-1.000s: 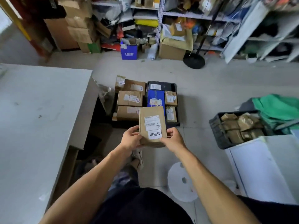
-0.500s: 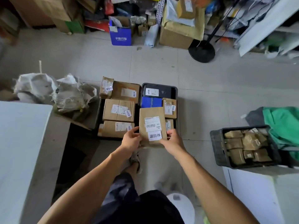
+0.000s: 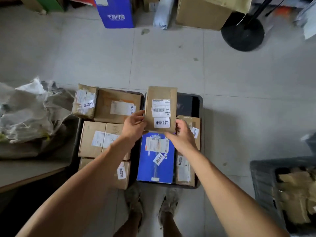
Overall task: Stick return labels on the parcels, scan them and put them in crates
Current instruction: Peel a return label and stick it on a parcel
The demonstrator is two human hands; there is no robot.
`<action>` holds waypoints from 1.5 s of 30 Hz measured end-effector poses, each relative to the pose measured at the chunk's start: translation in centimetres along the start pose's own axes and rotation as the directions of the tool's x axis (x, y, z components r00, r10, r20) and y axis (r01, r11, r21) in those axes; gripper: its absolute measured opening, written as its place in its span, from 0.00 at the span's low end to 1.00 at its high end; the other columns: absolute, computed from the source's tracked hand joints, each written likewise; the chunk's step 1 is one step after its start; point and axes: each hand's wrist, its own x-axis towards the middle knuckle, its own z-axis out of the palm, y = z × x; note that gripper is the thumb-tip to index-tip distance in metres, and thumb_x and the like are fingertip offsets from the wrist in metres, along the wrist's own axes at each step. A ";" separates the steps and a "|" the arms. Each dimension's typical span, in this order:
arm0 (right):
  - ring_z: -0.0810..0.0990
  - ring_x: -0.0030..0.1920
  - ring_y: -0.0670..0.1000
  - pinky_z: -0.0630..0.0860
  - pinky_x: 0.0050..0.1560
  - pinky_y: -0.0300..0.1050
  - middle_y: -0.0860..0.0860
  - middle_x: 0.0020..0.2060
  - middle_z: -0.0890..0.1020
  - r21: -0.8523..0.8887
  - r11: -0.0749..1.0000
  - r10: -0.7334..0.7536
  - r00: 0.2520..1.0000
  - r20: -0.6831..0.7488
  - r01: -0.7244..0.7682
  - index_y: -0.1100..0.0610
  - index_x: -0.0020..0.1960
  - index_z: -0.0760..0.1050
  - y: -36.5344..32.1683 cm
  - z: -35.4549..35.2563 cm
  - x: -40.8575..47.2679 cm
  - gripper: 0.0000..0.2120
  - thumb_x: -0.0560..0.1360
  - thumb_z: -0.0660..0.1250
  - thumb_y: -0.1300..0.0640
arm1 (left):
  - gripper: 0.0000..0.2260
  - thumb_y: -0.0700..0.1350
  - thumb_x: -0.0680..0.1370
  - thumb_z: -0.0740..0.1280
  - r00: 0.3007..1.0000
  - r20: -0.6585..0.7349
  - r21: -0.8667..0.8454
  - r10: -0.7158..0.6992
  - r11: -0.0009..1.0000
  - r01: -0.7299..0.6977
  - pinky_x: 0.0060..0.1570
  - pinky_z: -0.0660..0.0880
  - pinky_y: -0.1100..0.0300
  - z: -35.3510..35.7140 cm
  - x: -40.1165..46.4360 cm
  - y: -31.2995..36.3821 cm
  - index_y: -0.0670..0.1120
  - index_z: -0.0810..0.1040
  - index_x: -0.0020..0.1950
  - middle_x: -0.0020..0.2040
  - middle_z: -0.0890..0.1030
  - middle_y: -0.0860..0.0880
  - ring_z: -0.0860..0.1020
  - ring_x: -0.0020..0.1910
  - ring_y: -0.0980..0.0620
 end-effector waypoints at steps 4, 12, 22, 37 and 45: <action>0.77 0.50 0.38 0.72 0.44 0.35 0.40 0.53 0.78 0.005 0.996 -0.084 0.996 -0.027 0.084 0.45 0.65 0.69 3.0 2.3 12.3 0.26 0.71 0.75 0.54 | 0.19 0.31 0.81 0.62 0.996 -0.042 0.015 0.083 0.996 -0.082 0.50 0.82 0.49 2.4 11.4 -1.4 0.49 0.75 0.68 0.53 0.81 0.49 0.81 0.48 0.51; 0.77 0.59 0.44 0.78 0.56 0.45 0.36 0.57 0.70 -0.004 0.996 -0.090 0.994 0.060 0.090 0.43 0.77 0.57 7.4 6.4 18.5 0.38 0.74 0.73 0.56 | 0.19 0.35 0.84 0.61 0.994 -0.090 -0.004 0.056 0.998 -0.056 0.57 0.80 0.47 2.8 18.4 -6.8 0.45 0.71 0.75 0.62 0.80 0.45 0.80 0.56 0.47; 0.76 0.57 0.45 0.80 0.43 0.42 0.39 0.65 0.69 -0.020 0.999 -0.025 0.998 0.052 0.026 0.42 0.80 0.53 6.2 5.9 18.1 0.40 0.76 0.72 0.54 | 0.21 0.39 0.84 0.62 0.995 -0.068 0.145 0.075 0.987 -0.065 0.58 0.79 0.54 2.7 17.8 -5.9 0.49 0.69 0.77 0.63 0.78 0.52 0.80 0.55 0.54; 0.79 0.51 0.47 0.77 0.54 0.43 0.50 0.63 0.79 -0.384 0.923 0.090 0.982 0.168 -0.019 0.53 0.71 0.72 -10.6 -6.8 -17.0 0.22 0.78 0.68 0.52 | 0.17 0.44 0.83 0.65 0.999 0.039 0.486 -0.033 0.874 0.010 0.52 0.73 0.65 -5.8 -23.1 10.2 0.46 0.75 0.72 0.66 0.80 0.47 0.78 0.58 0.52; 0.82 0.53 0.59 0.79 0.51 0.50 0.56 0.51 0.84 -0.743 0.420 -0.165 0.849 0.502 0.521 0.57 0.53 0.80 -20.3 0.0 -26.8 0.11 0.75 0.65 0.53 | 0.16 0.47 0.79 0.62 0.928 -0.349 0.657 0.126 0.739 0.147 0.62 0.75 0.54 -17.1 -40.2 8.9 0.51 0.79 0.65 0.64 0.81 0.47 0.78 0.64 0.45</action>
